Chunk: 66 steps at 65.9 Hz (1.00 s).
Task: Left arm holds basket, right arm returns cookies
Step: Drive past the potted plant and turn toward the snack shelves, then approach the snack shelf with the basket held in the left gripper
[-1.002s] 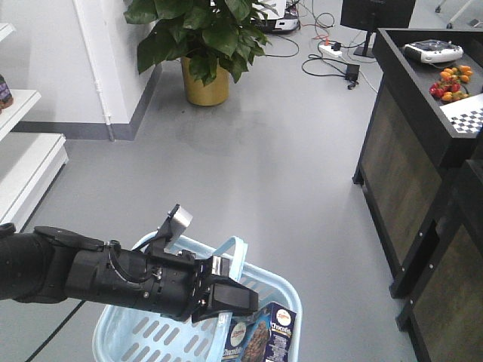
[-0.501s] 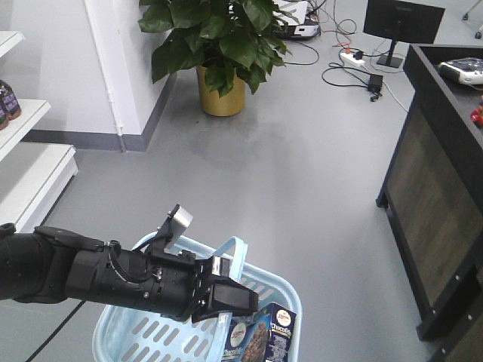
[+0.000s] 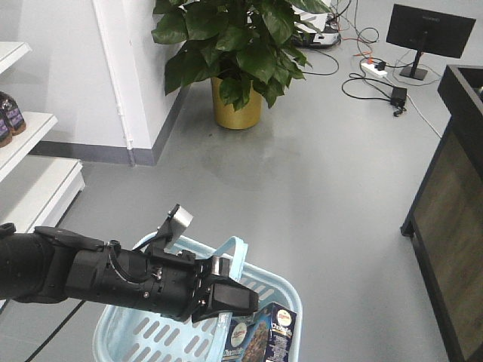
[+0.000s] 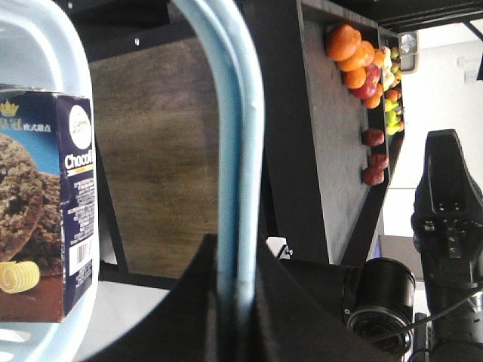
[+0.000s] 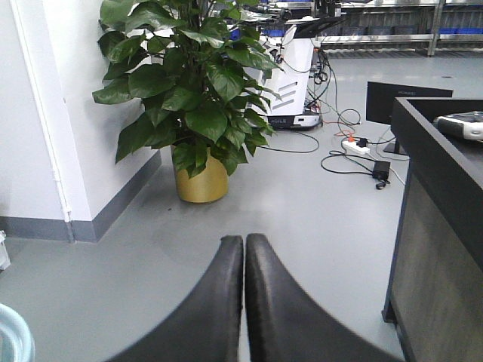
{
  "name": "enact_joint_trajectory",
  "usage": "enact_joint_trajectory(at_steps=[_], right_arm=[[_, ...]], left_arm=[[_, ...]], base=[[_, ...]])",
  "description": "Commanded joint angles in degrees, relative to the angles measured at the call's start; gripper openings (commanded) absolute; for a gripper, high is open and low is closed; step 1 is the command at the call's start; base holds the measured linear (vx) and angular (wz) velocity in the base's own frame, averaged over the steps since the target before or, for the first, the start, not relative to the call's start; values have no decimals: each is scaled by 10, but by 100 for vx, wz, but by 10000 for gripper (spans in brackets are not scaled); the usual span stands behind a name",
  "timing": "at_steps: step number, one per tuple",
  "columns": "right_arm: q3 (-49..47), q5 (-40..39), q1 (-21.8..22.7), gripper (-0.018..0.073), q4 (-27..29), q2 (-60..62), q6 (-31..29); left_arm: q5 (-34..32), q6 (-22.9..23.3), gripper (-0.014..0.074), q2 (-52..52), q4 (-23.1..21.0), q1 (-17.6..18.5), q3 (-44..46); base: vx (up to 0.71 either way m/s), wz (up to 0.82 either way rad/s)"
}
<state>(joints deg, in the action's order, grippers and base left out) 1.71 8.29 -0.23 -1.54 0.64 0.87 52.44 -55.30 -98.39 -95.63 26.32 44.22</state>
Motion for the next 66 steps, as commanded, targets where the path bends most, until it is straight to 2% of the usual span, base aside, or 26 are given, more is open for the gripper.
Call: enact_joint_trajectory(at_steps=[1, 24, 66], right_arm=[[-1, -45, 0, -8, -2, 6, -1], [-1, -45, 0, -8, -2, 6, -1], [-1, -45, 0, -8, -2, 6, -1]], left_arm=[[44, -6, -6, 30, -37, 1, 11], [44, -6, -6, 30, -37, 1, 11], [44, -6, -6, 30, -37, 1, 11]], base=[[26, 6], [26, 18], [23, 53]])
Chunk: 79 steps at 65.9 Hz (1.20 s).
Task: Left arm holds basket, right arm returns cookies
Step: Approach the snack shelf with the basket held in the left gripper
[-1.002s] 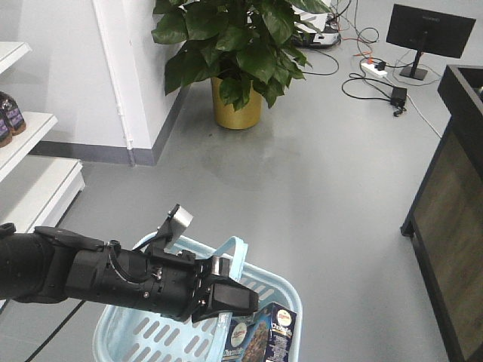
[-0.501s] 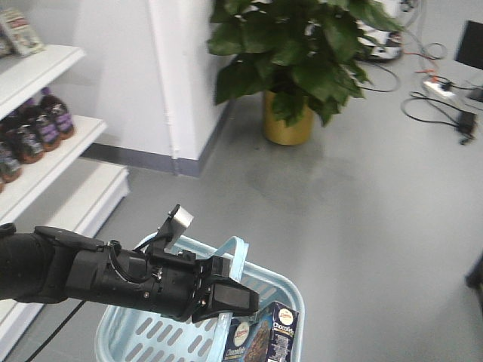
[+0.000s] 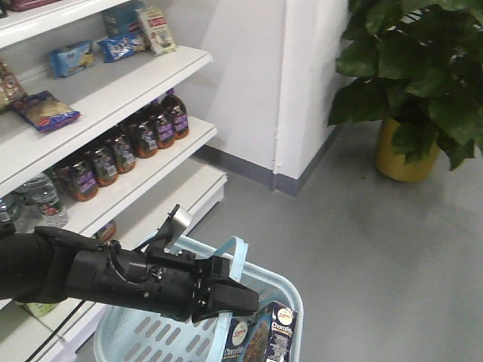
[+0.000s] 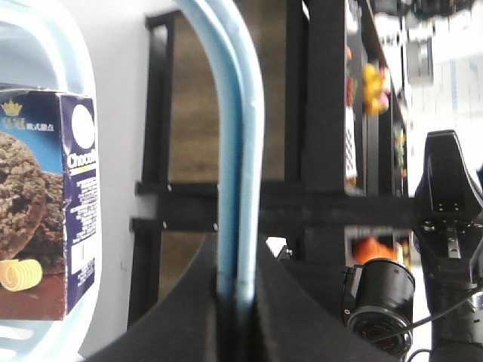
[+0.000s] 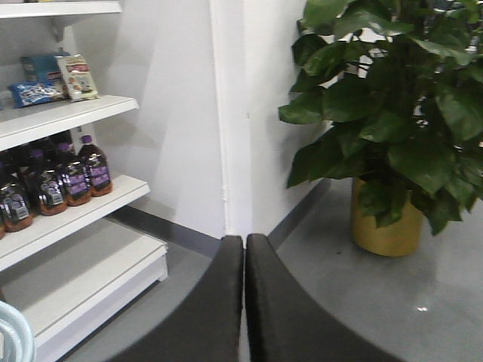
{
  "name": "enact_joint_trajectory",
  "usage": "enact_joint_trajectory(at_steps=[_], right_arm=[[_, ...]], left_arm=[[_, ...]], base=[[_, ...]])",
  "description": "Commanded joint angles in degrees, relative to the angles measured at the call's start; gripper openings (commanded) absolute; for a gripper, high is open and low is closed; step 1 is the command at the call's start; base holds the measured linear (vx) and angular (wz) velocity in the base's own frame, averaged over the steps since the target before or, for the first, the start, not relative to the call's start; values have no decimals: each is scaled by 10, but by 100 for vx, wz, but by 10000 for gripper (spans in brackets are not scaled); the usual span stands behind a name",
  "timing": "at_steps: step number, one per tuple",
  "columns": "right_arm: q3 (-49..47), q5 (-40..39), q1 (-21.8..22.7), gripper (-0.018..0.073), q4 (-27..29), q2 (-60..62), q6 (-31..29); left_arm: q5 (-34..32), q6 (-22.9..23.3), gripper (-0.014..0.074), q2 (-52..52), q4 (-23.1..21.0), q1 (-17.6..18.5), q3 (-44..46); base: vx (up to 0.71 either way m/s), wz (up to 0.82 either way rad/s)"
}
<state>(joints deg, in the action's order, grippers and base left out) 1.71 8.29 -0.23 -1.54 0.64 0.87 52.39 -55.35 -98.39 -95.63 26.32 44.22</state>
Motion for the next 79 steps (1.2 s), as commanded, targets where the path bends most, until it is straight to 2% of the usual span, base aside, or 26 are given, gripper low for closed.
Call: enact_joint_trajectory(at_steps=[1, 79], right_arm=[[-1, -45, 0, -8, -2, 6, -1], [-1, -45, 0, -8, -2, 6, -1]], left_arm=[[45, -6, -6, 30, -37, 1, 11], [45, -6, -6, 30, -37, 1, 11]], base=[[21, 55], [17, 65]])
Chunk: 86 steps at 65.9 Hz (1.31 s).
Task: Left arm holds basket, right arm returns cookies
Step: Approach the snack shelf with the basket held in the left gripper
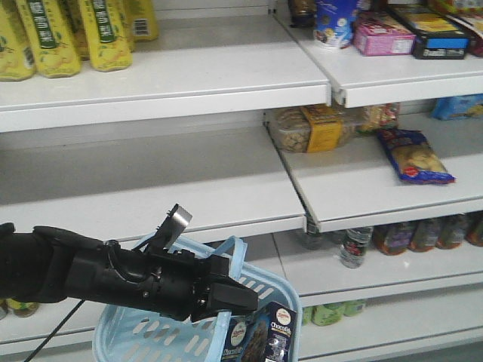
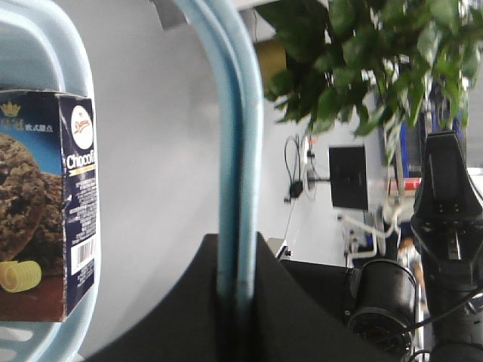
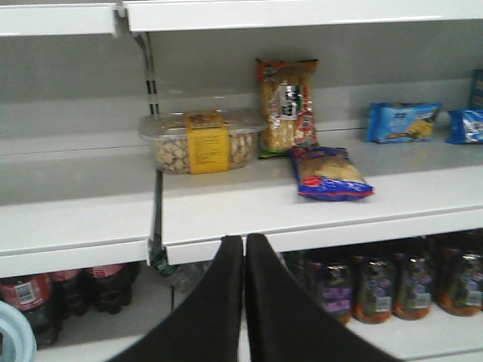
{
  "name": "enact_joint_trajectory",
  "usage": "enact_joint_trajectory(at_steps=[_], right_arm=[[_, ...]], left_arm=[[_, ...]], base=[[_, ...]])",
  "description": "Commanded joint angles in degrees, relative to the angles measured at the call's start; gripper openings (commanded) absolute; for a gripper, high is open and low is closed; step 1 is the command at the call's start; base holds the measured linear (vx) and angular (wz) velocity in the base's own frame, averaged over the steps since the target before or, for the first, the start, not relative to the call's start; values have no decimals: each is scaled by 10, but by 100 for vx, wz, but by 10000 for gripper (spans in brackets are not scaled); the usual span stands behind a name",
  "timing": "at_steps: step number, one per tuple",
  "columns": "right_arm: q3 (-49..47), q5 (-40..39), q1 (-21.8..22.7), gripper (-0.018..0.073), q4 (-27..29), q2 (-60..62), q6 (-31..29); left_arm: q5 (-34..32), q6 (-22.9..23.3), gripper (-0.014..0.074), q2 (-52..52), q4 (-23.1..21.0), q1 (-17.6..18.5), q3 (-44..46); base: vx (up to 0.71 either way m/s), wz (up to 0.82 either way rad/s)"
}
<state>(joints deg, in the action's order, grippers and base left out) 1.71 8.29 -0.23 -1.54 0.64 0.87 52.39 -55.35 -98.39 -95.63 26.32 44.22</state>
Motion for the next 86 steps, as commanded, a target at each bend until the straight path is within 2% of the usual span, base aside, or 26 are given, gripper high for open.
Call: enact_joint_trajectory(at_steps=[1, 32, 86], right_arm=[[-1, -45, 0, -8, -2, 6, -1], [-1, -45, 0, -8, -2, 6, -1], [-1, -45, 0, -8, -2, 6, -1]], left_arm=[[45, -6, -6, 30, -37, 1, 11], [45, -6, -6, 30, -37, 1, 11], [45, -6, -6, 30, -37, 1, 11]], base=[[15, 59], [13, 39], [9, 1]])
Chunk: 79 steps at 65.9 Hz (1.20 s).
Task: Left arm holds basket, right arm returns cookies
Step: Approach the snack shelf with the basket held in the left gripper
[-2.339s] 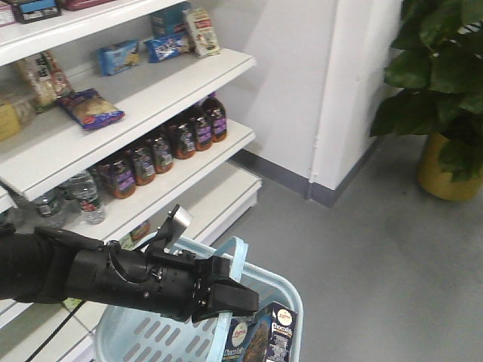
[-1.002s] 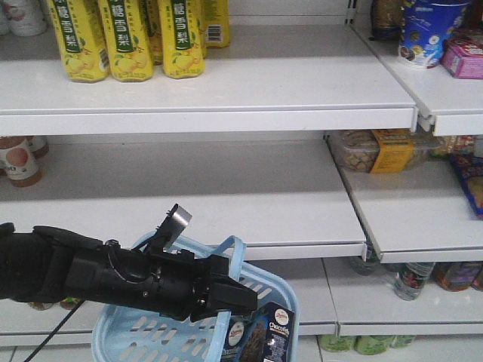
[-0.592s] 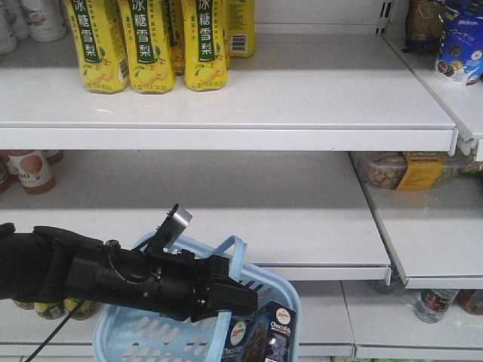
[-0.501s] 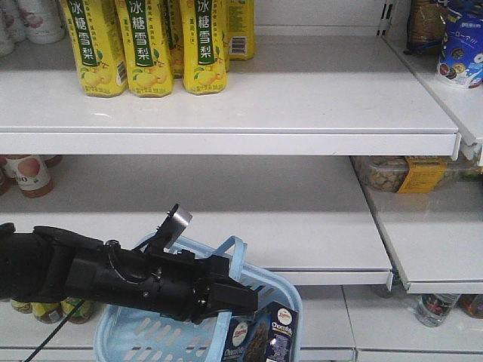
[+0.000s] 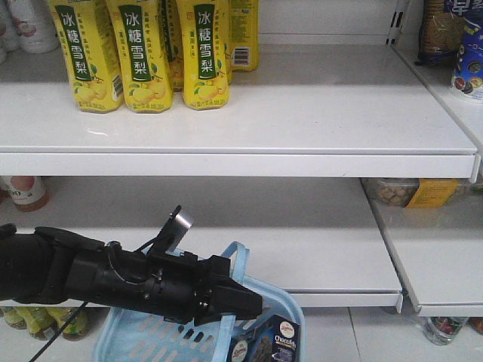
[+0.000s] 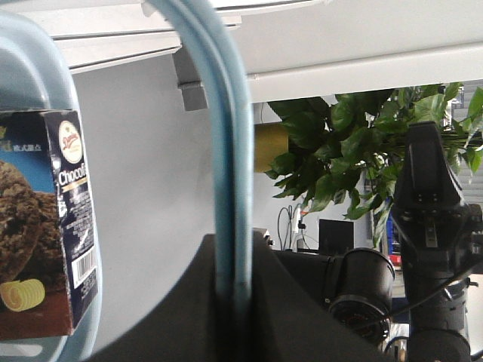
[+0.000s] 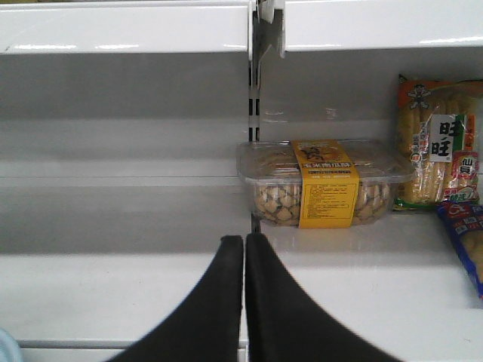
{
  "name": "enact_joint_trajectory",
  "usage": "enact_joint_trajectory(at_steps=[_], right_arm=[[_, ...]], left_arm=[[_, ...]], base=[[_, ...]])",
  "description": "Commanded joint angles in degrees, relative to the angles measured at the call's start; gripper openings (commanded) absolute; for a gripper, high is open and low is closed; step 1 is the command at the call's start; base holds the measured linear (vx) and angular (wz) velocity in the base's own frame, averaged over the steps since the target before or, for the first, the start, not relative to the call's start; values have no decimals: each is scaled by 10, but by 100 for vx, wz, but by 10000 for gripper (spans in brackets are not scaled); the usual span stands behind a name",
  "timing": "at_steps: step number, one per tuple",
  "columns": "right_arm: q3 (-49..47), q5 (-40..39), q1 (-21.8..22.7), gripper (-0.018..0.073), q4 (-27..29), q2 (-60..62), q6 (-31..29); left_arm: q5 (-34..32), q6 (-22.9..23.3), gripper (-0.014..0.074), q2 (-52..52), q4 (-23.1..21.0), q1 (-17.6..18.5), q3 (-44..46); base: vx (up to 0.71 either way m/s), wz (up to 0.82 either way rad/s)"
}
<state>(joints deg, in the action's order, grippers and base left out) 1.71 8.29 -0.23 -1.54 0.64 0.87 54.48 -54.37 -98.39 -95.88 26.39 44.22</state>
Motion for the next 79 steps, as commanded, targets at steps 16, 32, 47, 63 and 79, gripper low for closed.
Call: enact_joint_trajectory(at_steps=[16, 32, 47, 63, 79], right_arm=[[-1, -45, 0, -8, -2, 6, -1], [-1, -45, 0, -8, -2, 6, -1], [-1, -45, 0, -8, -2, 6, -1], [-1, -45, 0, -8, -2, 6, -1], [-1, -47, 0, -8, -2, 6, -1]], left_arm=[[24, -16, -6, 30, -34, 0, 11], [24, -16, -6, 30, -34, 0, 11], [24, -16, -6, 30, -34, 0, 11], [24, -16, -6, 30, -34, 0, 11], [24, -16, -6, 30, -34, 0, 11]], base=[[5, -1], [1, 1], [0, 1], [0, 0], [0, 0]])
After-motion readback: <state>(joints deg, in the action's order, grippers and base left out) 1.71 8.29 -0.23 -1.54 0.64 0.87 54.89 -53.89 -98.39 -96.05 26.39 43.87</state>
